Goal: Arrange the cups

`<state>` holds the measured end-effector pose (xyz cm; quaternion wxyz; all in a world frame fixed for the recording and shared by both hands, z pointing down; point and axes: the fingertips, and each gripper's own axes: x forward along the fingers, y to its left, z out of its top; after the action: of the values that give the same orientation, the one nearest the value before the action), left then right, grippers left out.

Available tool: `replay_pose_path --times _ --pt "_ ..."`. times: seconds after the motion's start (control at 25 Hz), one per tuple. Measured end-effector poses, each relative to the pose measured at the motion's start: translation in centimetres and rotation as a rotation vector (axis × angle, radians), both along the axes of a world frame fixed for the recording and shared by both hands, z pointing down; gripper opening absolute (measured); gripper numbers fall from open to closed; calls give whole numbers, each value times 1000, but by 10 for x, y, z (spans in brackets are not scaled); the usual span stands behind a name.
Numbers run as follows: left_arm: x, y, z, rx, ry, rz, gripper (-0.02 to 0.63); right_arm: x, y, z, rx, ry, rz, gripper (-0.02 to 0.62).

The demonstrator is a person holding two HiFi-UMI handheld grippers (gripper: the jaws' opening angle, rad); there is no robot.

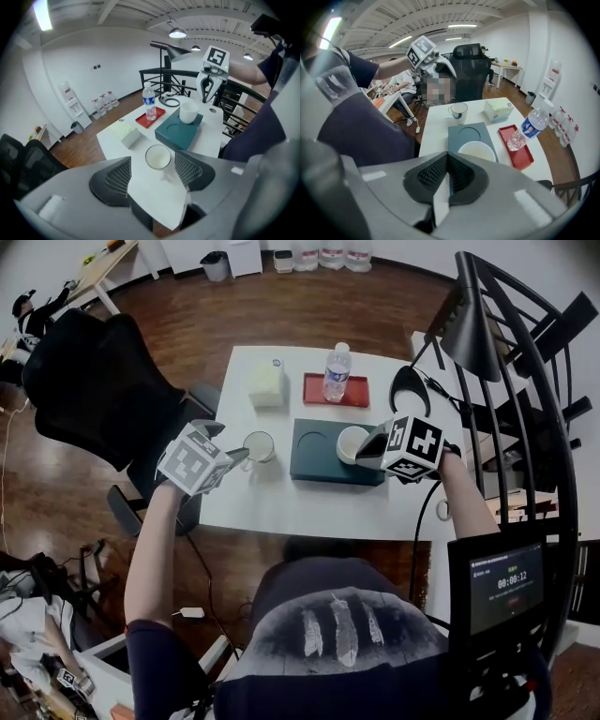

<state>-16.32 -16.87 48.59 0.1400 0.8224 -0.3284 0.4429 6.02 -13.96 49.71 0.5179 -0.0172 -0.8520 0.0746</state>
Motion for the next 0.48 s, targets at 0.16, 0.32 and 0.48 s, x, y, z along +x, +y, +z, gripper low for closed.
replay_pose_path --times 0.16,0.32,0.48 --pt "-28 19 46 -119 -57 -42 311 -3 1 4 -1 2 -11 3" --pt "-19 32 81 -209 -64 -21 319 -5 2 3 -1 7 -15 3" --pt "-3 24 101 -228 -59 -24 319 -10 3 1 -1 11 -18 3"
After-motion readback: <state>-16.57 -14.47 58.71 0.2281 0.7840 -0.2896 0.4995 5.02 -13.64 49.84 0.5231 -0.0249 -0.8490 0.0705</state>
